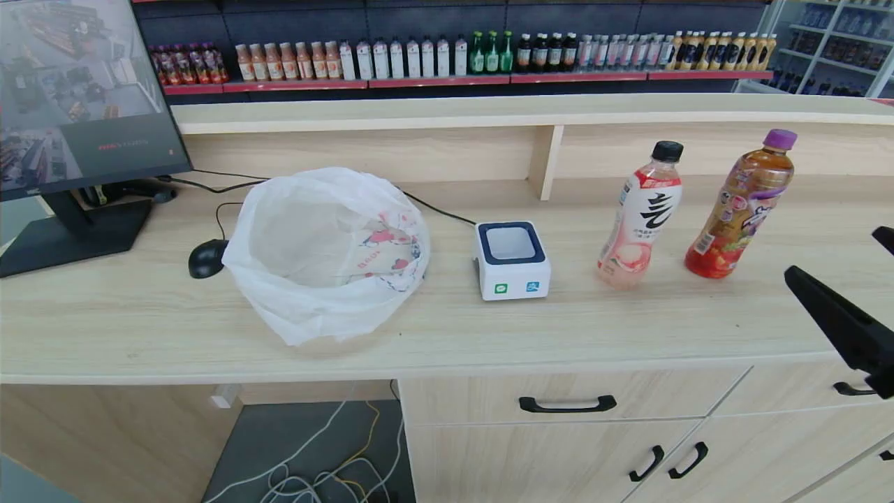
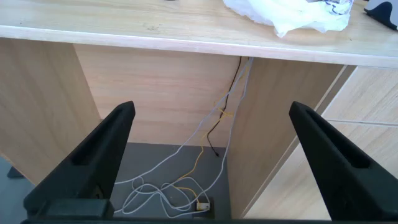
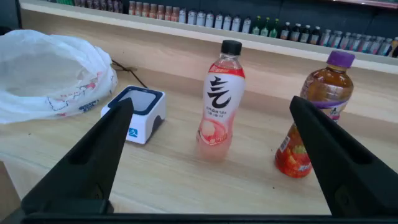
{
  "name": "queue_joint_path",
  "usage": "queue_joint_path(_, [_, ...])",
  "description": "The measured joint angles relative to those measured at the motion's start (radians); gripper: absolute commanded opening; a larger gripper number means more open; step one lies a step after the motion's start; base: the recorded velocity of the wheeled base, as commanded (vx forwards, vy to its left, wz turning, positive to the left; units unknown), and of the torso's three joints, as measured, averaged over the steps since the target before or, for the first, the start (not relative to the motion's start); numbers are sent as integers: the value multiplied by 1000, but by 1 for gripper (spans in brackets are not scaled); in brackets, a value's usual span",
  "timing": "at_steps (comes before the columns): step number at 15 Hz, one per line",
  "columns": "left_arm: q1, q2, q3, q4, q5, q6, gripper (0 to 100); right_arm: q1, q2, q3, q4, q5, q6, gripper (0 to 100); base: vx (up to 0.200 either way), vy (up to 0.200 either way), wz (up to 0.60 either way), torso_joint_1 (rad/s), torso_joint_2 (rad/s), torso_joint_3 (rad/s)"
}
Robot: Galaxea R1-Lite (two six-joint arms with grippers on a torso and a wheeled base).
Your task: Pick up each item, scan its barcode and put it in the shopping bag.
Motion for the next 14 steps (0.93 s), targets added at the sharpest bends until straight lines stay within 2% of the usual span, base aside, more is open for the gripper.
queue_joint_path(4, [0,0,0,0,0,0,100,15,249,-113,-99,-80,10,100,0,0,0,0,0,0])
queue_joint_path(14, [0,0,0,0,0,0,100,16,570,-334,-111,-117,17,100,0,0,0,0,0,0])
